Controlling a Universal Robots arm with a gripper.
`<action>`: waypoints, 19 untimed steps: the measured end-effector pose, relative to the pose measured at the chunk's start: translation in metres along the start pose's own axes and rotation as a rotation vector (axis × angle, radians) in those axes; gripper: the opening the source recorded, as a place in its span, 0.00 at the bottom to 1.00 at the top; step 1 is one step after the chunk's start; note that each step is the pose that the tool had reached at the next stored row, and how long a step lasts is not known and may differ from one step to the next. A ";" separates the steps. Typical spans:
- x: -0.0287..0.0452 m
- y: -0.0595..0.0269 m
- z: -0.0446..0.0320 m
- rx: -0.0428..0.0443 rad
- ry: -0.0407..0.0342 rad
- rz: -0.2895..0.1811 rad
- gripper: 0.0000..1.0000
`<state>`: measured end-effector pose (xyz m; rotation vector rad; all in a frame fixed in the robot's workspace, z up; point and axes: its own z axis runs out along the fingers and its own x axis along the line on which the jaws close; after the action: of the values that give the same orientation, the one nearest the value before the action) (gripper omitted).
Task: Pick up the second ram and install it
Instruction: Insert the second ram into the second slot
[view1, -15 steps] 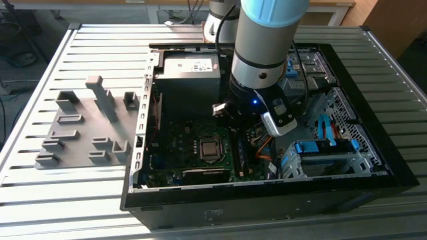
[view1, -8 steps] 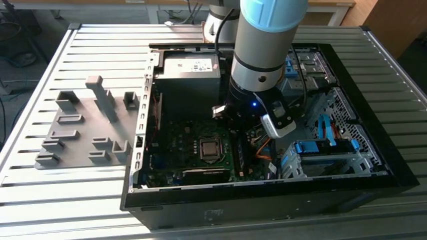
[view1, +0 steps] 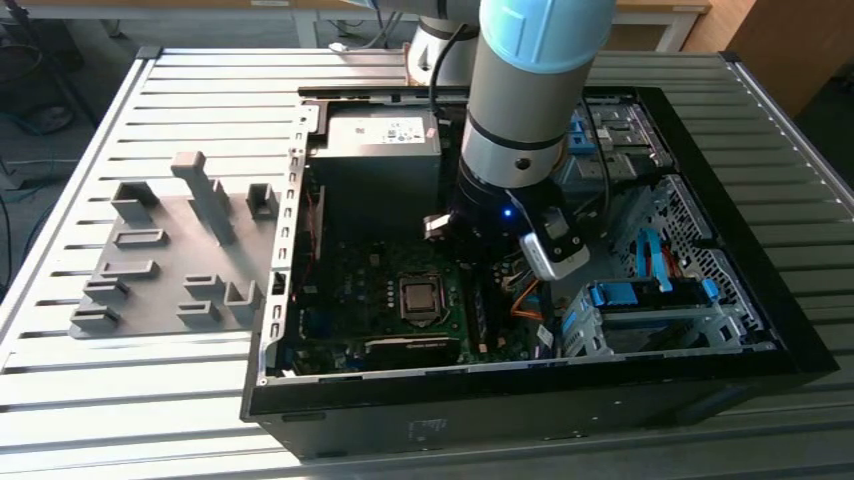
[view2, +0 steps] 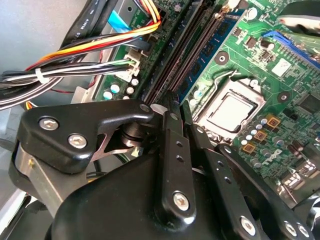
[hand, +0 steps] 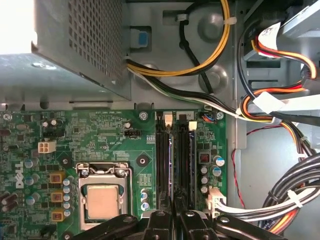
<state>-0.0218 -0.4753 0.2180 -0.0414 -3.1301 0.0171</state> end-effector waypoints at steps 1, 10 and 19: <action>0.0000 0.0000 0.0005 0.0000 0.0005 0.000 0.14; 0.0000 0.0000 0.0008 -0.0001 0.0006 0.000 0.14; 0.0000 0.0034 0.0009 -0.0002 0.0005 0.000 0.14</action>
<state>-0.0218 -0.4720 0.2171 -0.0414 -3.1295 0.0168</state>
